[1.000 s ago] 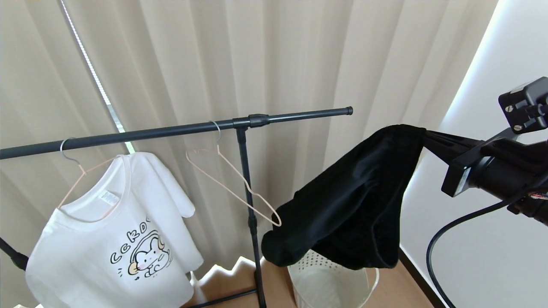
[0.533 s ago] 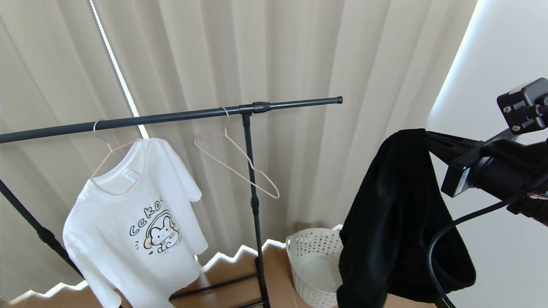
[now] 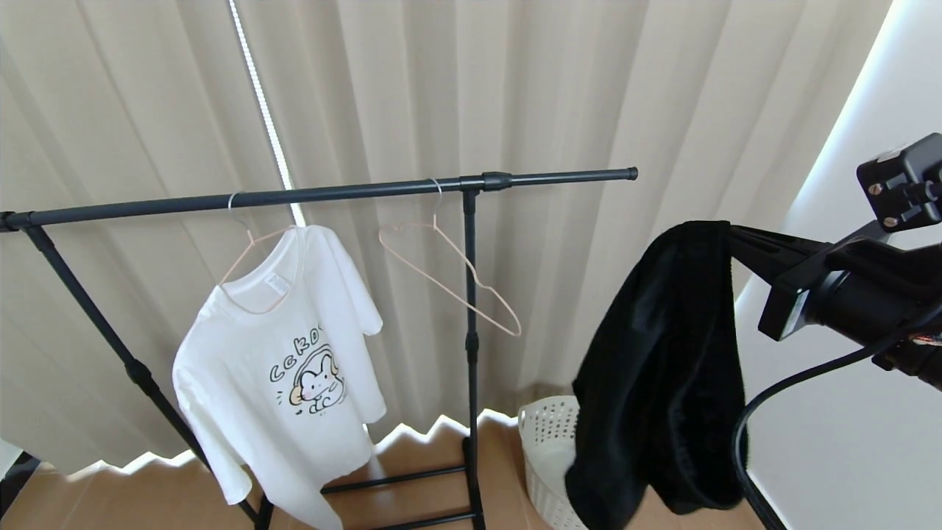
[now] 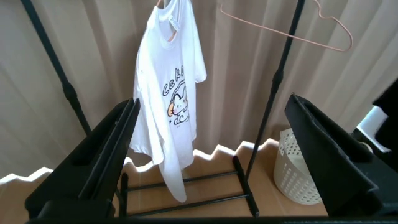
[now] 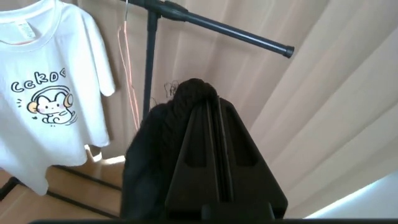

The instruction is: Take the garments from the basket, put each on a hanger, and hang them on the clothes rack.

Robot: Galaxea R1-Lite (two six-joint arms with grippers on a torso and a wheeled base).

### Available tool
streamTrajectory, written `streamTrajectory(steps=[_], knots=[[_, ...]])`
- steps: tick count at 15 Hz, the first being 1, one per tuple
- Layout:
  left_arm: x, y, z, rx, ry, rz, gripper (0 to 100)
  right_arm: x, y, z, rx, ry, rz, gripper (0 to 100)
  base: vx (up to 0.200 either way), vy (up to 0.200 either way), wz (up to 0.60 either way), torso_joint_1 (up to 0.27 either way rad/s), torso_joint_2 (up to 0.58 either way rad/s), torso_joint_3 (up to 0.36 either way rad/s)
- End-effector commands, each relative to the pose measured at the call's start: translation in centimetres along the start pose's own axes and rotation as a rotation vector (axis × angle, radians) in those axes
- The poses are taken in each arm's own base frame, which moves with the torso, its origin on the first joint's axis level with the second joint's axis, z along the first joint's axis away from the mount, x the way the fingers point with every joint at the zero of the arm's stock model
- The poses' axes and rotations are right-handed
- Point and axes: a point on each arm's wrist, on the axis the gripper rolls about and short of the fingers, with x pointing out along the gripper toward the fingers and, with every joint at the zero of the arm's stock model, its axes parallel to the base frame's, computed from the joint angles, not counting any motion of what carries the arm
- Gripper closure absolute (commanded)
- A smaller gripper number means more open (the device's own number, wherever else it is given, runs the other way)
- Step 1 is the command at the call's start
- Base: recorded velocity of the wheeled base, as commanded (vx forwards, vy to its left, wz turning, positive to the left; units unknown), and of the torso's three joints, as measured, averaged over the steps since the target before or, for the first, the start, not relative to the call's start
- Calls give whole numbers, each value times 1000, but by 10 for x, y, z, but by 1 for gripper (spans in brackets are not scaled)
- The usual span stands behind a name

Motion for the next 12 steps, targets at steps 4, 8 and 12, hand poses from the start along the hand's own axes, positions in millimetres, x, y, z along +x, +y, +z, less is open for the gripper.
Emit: streamTrajectory(steps=[4, 8, 12], knots=[[0, 0, 0, 2, 0, 0, 0, 0, 0, 0, -1, 2, 0, 100, 0, 0, 0, 0, 0, 0], [0, 0, 0, 6, 2, -2, 0, 1, 1, -2, -1, 8, 1, 100, 0, 0, 0, 0, 0, 0], [4, 0, -1, 43, 76, -20, 0, 3, 1, -5, -2, 23, 4, 100, 0, 0, 0, 0, 0, 0]])
